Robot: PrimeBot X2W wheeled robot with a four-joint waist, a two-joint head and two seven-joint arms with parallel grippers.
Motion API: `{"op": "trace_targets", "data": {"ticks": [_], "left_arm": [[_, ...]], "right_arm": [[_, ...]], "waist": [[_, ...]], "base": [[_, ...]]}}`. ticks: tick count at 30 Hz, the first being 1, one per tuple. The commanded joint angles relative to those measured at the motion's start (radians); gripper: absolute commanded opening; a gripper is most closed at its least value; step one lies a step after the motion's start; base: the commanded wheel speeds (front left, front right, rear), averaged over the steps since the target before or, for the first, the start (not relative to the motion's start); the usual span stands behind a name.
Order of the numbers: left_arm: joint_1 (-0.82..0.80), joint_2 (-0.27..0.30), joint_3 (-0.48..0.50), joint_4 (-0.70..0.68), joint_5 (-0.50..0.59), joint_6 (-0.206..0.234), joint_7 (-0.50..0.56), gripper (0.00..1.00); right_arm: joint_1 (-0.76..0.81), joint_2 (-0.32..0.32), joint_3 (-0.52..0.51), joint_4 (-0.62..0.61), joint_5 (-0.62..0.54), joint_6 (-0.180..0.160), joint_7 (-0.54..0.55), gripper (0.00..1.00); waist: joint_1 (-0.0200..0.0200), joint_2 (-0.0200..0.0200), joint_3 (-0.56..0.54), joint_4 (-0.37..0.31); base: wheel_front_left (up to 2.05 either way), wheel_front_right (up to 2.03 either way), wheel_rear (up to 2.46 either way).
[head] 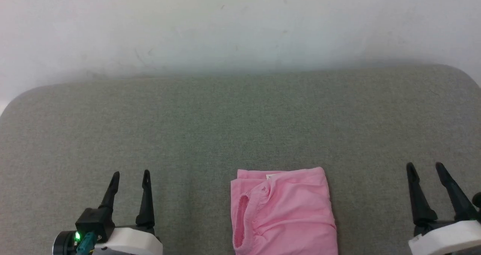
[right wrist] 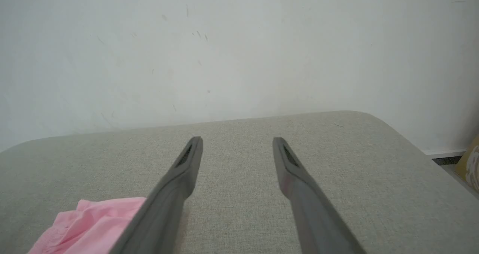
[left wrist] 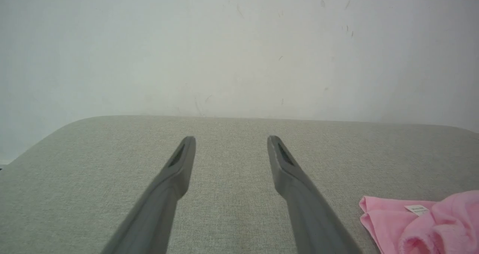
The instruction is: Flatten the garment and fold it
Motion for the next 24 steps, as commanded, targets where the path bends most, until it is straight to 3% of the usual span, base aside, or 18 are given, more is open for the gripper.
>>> {"op": "trace_targets", "data": {"ticks": [1,9,16,19,24], "left_arm": [[-0.005,-0.003,0.001,0.005,0.002,-0.006,-0.005,1.0],[-0.031,-0.004,0.003,0.016,0.004,-0.007,-0.005,1.0],[-0.043,-0.004,-0.014,0.026,-0.002,-0.009,-0.005,1.0],[-0.048,-0.005,-0.022,0.029,-0.006,-0.007,-0.005,1.0],[-0.063,-0.005,-0.044,0.032,-0.01,-0.007,-0.005,1.0]], "right_arm": [[0.008,-0.001,-0.015,-0.001,0.009,-0.001,0.009,1.0],[-0.058,-0.065,-0.072,0.17,0.274,-0.001,0.264,1.0],[-0.096,-0.04,0.036,0.301,0.663,-0.001,0.644,1.0],[-0.13,-0.01,0.065,0.318,0.786,-0.001,0.706,1.0],[-0.201,0.009,0.119,0.408,0.846,-0.001,0.72,1.0]], "waist": [[0.0002,0.0,0.016,-0.014],[0.0002,0.0,0.046,-0.034],[0.0002,0.0,0.054,-0.011],[0.0002,0.0,0.07,-0.004],[0.0002,0.0,0.089,0.014]], "base": [[0.0,0.0,0.0],[0.0,0.0,0.0],[0.0,0.0,0.0],[0.0,0.0,0.0],[0.0,0.0,0.0]]}}
